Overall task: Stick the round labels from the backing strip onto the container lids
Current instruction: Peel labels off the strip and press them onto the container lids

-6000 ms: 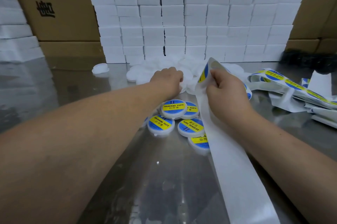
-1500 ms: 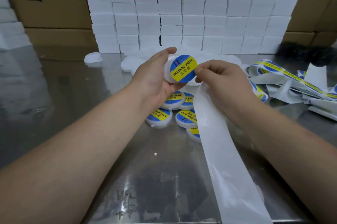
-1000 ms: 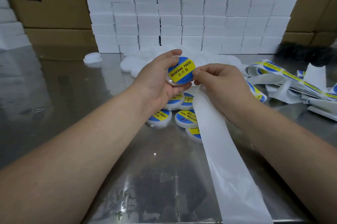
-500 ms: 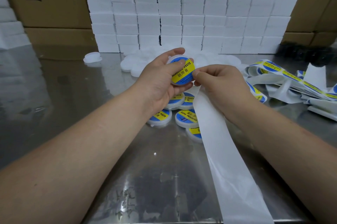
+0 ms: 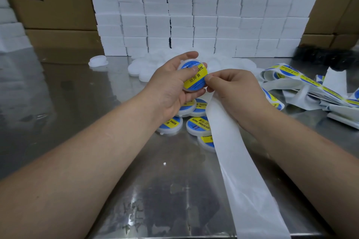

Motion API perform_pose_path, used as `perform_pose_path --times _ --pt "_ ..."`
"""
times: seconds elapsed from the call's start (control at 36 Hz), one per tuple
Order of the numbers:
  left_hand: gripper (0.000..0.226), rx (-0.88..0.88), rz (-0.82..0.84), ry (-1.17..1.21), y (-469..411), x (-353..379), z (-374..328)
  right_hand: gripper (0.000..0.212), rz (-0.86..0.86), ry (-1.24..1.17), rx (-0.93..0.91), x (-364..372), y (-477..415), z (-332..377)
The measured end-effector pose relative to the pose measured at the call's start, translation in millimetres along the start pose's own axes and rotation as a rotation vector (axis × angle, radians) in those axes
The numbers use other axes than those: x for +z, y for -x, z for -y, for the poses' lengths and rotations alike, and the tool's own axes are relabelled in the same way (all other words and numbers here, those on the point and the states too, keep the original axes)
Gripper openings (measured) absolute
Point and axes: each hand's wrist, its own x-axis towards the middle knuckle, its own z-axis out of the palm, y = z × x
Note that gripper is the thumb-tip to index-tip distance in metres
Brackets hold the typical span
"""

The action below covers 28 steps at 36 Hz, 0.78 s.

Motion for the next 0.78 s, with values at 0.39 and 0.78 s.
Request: perform_pose_path --times 0.39,0.78 --pt "0.026 -0.005 -0.004 -0.014 1.3 1.1 -1.6 0.026 -0.002 0.037 0.004 -1.4 -0.1 -0.3" --pt "0.045 0.049 -0.049 -0.146 5.6 3.8 -1.2 0.025 -0.05 0.154 0.045 -0.6 -3.2 -4.2"
